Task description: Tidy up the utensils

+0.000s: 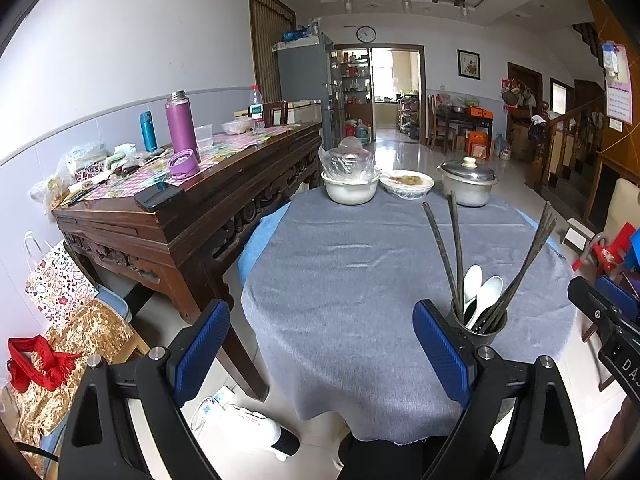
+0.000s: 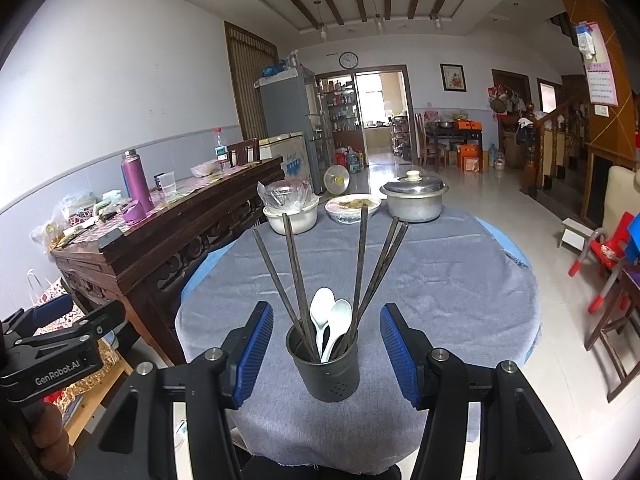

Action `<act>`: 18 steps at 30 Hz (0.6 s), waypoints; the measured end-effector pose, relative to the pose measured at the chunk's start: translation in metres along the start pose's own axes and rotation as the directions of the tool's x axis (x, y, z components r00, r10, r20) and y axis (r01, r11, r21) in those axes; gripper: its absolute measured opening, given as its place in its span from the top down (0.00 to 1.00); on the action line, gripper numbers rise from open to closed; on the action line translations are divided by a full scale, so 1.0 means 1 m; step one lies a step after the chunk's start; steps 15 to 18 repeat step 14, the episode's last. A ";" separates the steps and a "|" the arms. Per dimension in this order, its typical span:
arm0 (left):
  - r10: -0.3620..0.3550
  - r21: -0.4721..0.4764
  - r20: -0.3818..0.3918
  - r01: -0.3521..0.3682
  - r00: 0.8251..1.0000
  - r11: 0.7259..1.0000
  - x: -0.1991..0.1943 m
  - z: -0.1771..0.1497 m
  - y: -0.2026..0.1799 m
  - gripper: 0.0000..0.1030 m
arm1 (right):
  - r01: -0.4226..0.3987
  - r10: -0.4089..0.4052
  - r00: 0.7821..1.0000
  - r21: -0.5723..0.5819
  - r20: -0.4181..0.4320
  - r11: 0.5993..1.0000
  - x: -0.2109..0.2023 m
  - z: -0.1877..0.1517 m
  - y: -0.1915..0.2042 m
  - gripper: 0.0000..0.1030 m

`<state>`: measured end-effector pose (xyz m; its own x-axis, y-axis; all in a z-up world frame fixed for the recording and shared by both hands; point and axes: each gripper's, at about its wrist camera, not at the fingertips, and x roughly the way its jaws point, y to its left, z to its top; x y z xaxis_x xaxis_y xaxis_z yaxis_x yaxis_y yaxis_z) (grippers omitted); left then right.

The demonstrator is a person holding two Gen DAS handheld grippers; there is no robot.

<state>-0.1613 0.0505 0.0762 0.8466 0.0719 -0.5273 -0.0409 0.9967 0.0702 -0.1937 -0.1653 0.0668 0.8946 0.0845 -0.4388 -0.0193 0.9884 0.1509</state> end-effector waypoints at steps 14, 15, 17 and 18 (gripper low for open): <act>-0.036 0.010 -0.108 0.037 0.994 0.999 0.080 0.019 -0.018 0.10 | 0.090 -0.080 0.991 0.095 -0.108 0.991 0.065 -0.007 -0.055 0.42; -0.036 0.010 -0.108 0.037 0.994 0.999 0.080 0.019 -0.018 0.10 | 0.090 -0.080 0.991 0.095 -0.108 0.991 0.065 -0.007 -0.055 0.42; -0.036 0.010 -0.108 0.037 0.994 0.999 0.080 0.019 -0.018 0.10 | 0.090 -0.080 0.991 0.095 -0.108 0.991 0.065 -0.007 -0.055 0.42; -0.036 0.010 -0.108 0.037 0.994 0.999 0.080 0.019 -0.018 0.10 | 0.090 -0.080 0.991 0.095 -0.108 0.991 0.065 -0.007 -0.055 0.42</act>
